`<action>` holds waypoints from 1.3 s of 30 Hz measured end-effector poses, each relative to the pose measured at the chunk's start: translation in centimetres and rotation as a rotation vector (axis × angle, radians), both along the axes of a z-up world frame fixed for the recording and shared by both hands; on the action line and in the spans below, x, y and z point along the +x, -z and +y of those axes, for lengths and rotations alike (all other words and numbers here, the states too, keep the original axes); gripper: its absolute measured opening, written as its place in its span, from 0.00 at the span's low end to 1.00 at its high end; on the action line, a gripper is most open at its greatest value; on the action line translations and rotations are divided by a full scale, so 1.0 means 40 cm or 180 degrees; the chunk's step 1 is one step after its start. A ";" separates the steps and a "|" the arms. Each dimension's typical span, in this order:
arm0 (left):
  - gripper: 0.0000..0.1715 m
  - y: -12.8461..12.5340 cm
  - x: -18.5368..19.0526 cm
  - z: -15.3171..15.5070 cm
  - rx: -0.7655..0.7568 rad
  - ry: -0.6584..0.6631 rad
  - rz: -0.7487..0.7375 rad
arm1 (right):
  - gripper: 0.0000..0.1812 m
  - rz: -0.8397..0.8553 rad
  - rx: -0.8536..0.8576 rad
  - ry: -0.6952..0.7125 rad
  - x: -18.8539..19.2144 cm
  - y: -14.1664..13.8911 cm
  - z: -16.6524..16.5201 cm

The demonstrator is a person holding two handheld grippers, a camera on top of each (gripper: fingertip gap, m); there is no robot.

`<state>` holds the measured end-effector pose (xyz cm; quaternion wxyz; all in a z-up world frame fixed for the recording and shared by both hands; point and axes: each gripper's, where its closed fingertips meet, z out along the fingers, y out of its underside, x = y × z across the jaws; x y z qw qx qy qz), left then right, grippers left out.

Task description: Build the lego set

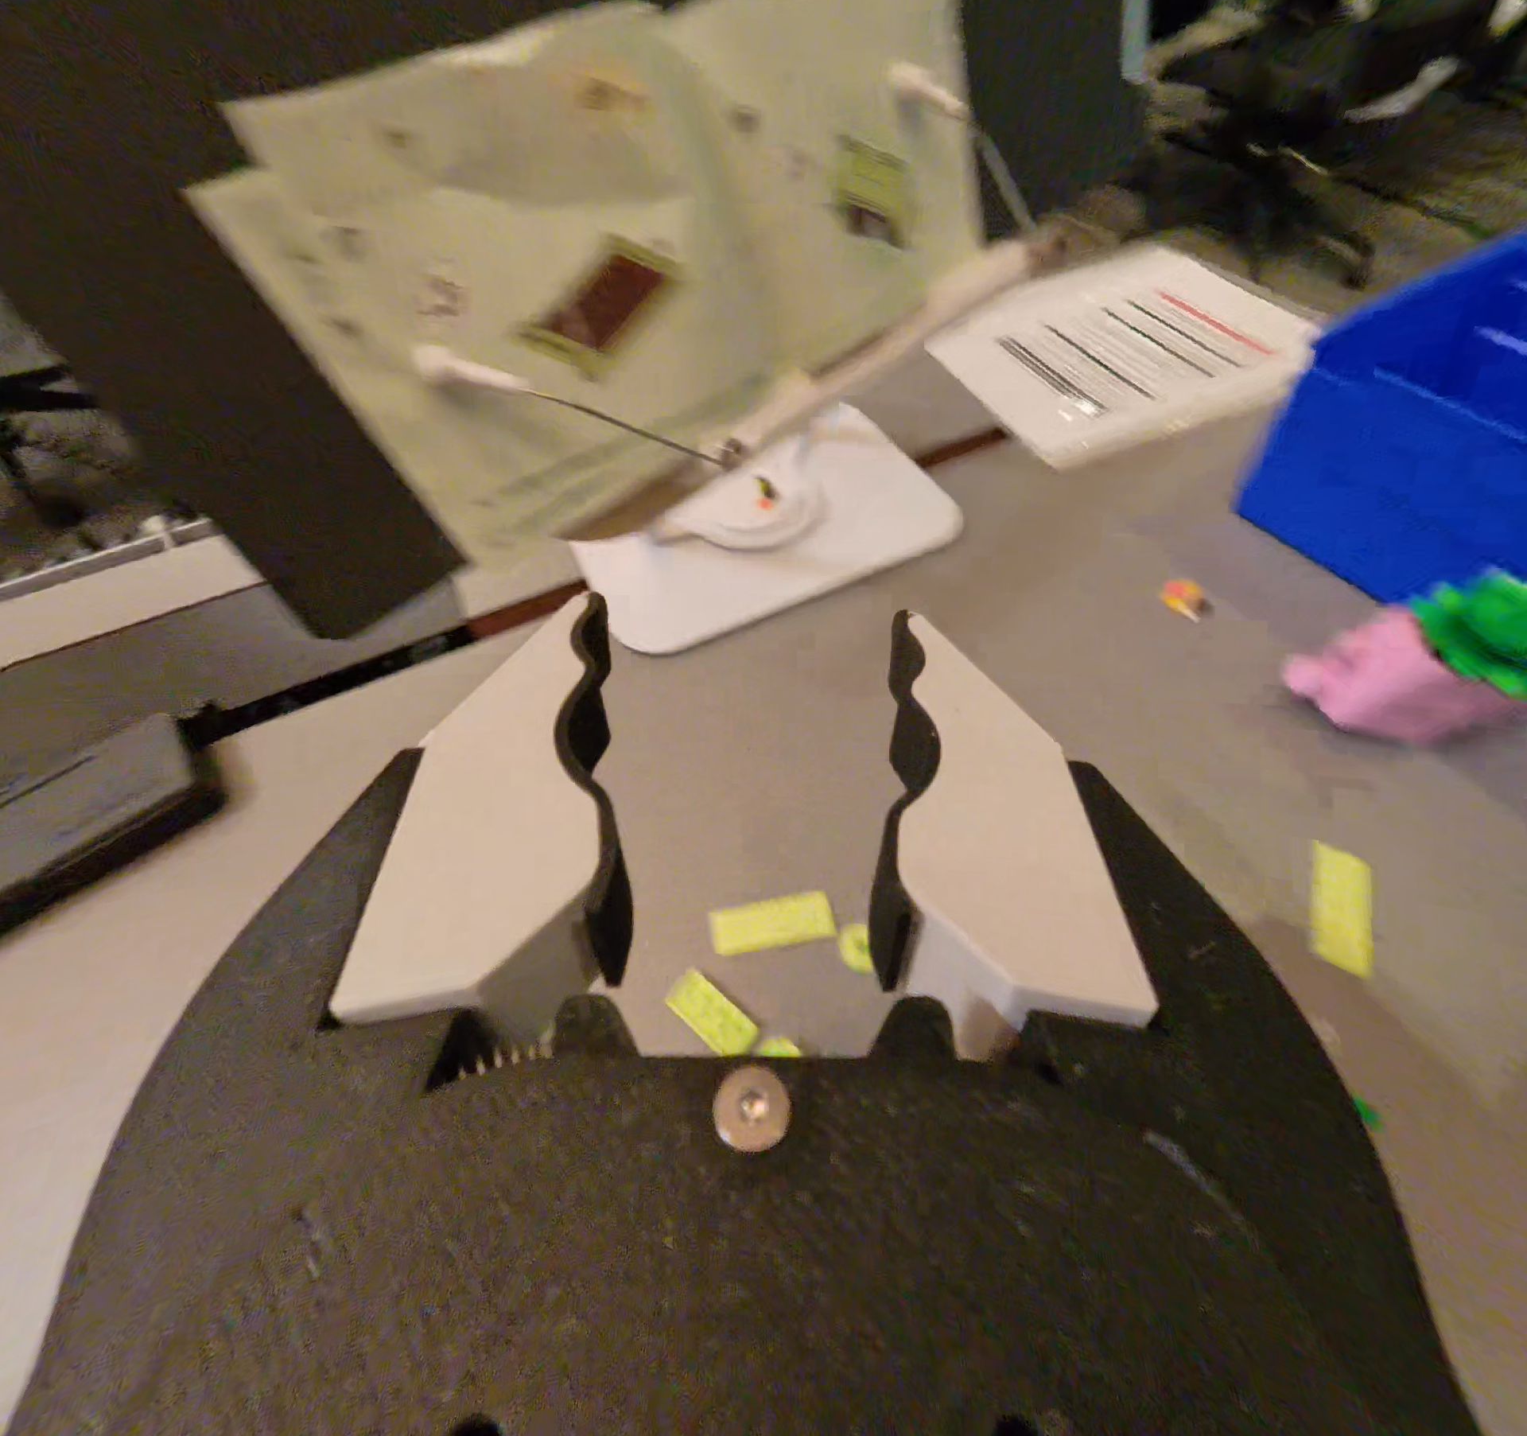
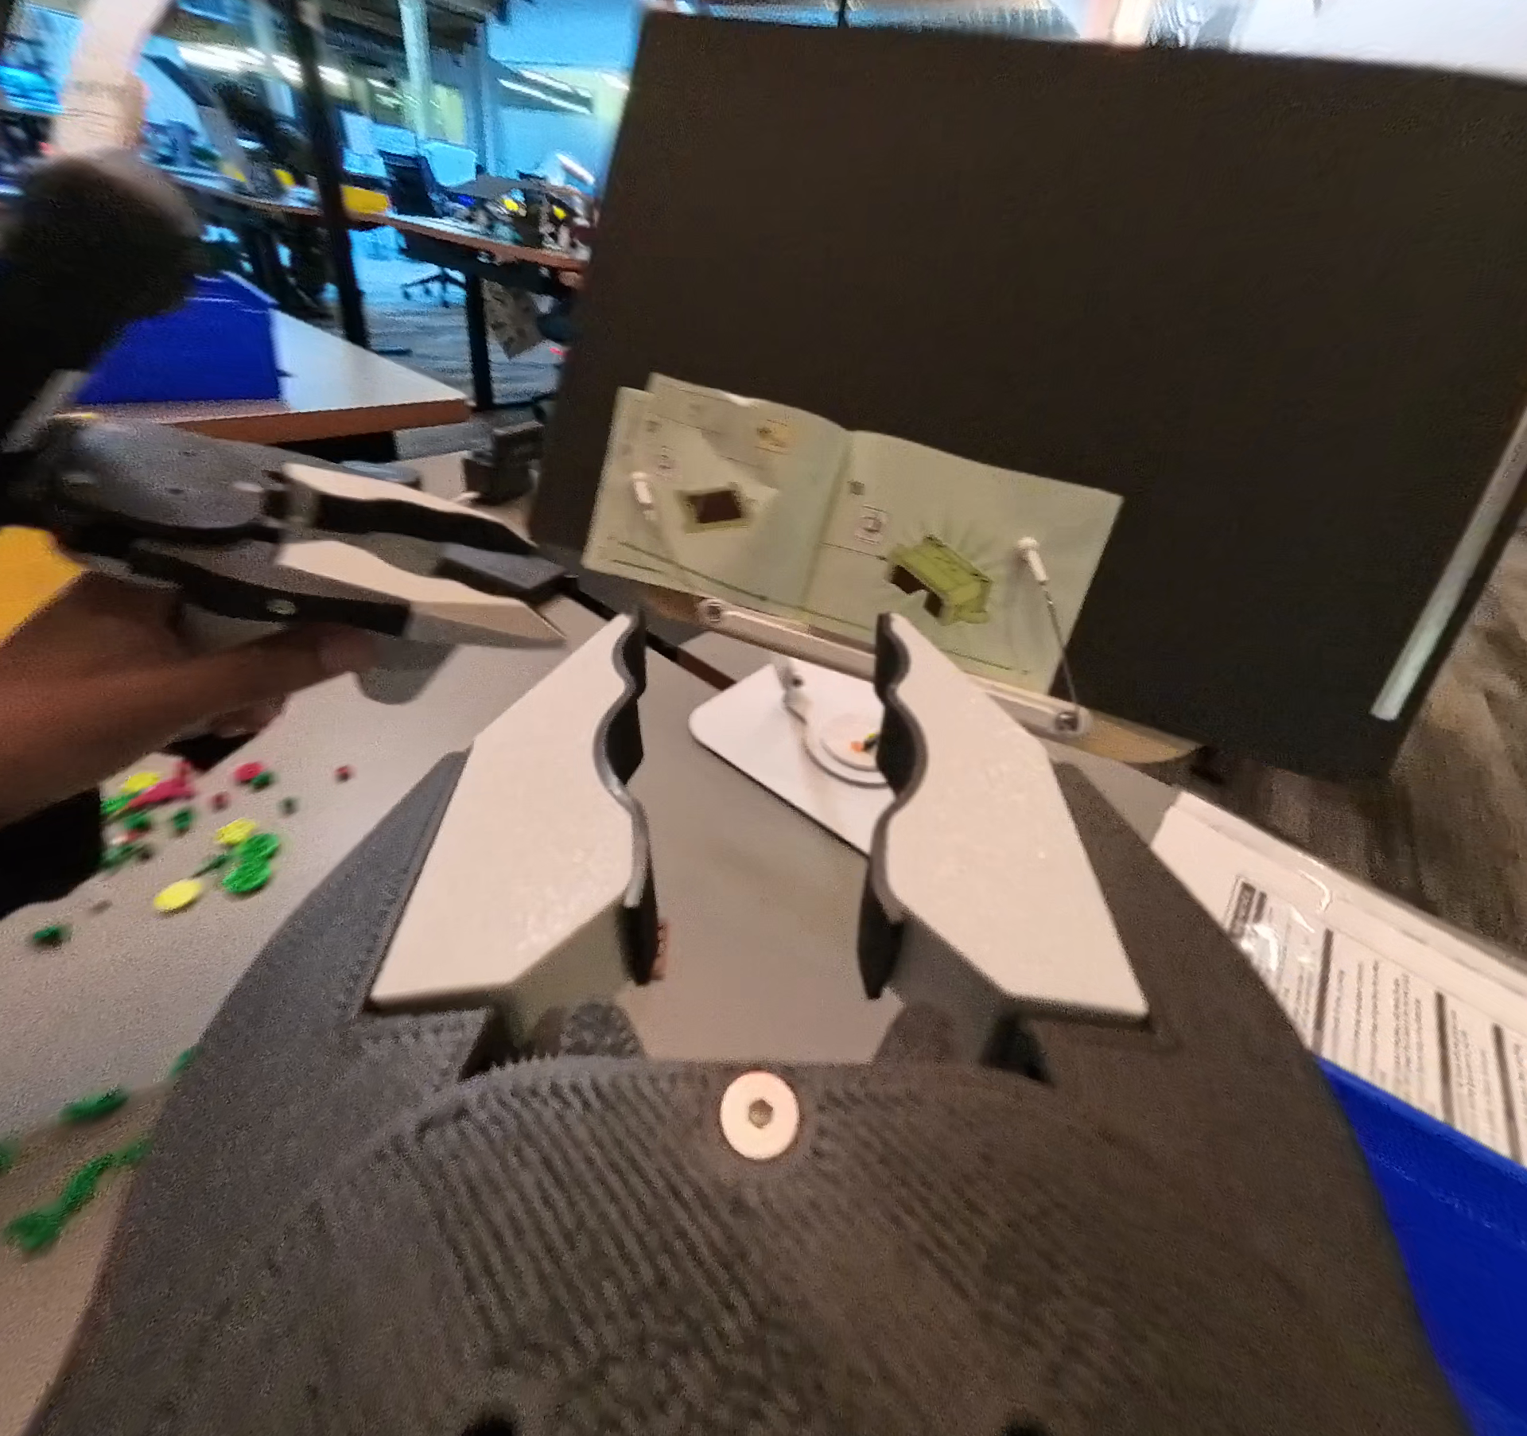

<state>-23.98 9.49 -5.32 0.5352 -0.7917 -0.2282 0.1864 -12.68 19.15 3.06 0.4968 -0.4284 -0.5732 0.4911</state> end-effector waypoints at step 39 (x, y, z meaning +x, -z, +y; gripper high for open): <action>0.20 -0.037 -0.364 0.073 0.1427 -0.0170 -0.1335 | 0.13 -0.0701 0.1138 -0.0234 -0.461 0.085 -0.074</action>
